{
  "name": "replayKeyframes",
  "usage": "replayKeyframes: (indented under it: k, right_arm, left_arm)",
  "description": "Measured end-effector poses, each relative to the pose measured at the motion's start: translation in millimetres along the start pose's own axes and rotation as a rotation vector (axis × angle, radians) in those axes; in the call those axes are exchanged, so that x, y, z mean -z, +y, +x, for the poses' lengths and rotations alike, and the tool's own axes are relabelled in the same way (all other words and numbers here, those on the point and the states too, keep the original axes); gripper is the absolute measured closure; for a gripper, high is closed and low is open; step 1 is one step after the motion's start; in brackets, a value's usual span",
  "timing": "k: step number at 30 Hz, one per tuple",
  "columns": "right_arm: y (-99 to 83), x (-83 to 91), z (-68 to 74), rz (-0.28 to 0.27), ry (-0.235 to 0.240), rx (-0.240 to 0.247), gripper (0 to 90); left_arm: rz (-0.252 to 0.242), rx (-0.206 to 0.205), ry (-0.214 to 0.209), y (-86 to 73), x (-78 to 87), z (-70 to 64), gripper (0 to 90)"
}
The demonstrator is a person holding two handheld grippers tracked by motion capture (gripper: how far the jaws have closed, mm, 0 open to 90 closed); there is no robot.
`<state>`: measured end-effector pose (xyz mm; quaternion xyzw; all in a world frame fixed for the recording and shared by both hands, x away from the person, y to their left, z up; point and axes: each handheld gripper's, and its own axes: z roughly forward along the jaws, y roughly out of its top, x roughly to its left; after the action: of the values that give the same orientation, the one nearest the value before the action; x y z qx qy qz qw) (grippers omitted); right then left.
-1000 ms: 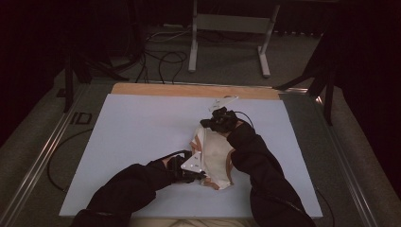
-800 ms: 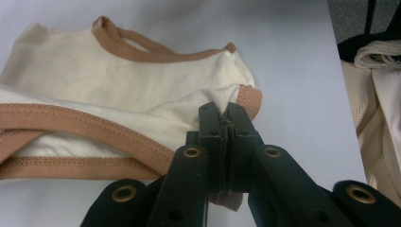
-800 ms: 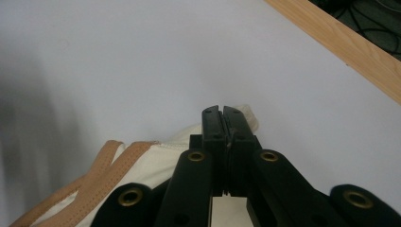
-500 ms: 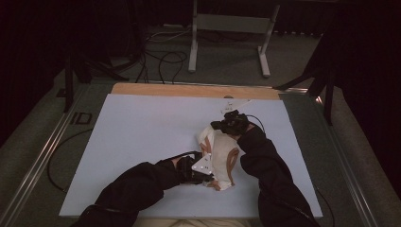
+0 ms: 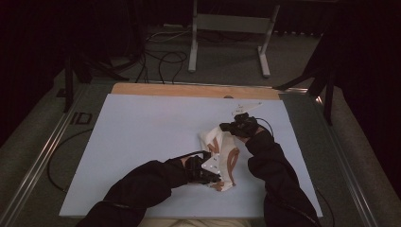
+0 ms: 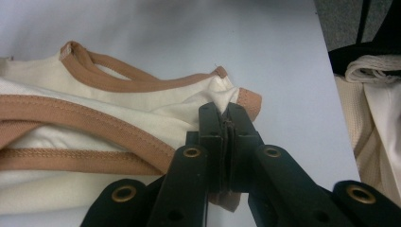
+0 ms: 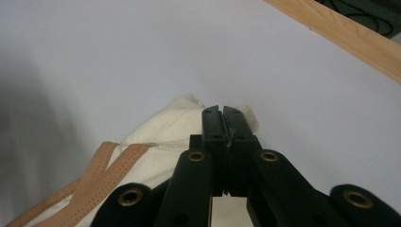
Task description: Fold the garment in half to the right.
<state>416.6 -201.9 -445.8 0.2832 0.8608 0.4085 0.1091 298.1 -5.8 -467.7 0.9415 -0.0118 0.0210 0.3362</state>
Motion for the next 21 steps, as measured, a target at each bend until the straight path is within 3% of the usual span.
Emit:
replayKeyframes:
  k: [13,21]
  right_arm:
    - [-18.9,3.2,-8.0,-0.012,-0.006,-0.042,89.5]
    - [-34.0,1.1,-15.1,-0.017,-0.011,-0.071,89.6]
  left_arm:
    - [0.042,-0.006,-0.033,10.8,-11.6,2.8,88.3]
    - [0.071,0.012,-0.047,15.2,-20.8,5.0,88.2]
